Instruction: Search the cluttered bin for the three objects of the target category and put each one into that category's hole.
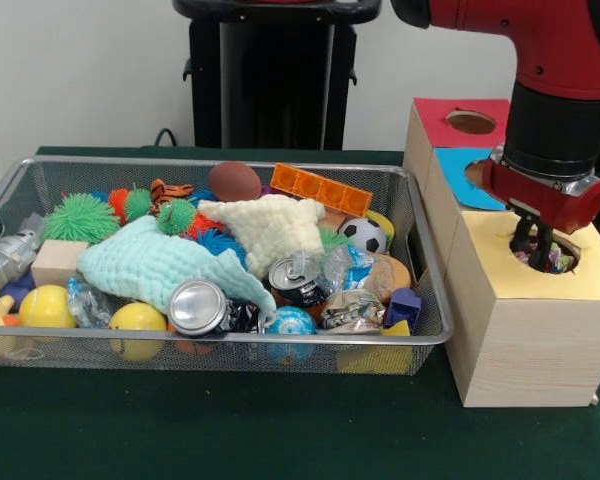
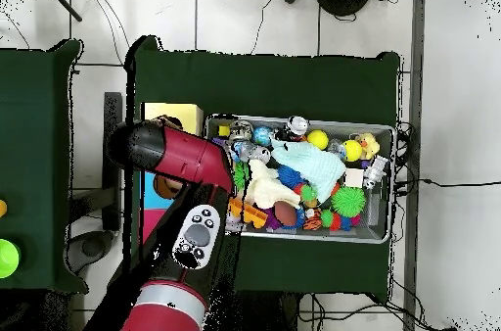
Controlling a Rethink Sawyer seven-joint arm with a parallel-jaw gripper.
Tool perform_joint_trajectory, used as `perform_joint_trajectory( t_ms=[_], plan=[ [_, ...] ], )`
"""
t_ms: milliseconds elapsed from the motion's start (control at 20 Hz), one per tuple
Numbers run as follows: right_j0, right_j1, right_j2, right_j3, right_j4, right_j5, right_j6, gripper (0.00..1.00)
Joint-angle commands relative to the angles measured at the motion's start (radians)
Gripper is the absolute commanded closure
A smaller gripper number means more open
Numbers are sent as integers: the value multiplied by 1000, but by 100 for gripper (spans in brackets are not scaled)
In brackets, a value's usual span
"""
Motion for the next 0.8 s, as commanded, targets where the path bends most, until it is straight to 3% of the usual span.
perform_joint_trajectory(
  t_ms=[50,800],
  plan=[
    [-18,57,102,113,14,-35,191,100],
    [-27,98,82,84,-3,-69,177,100]
  ],
)
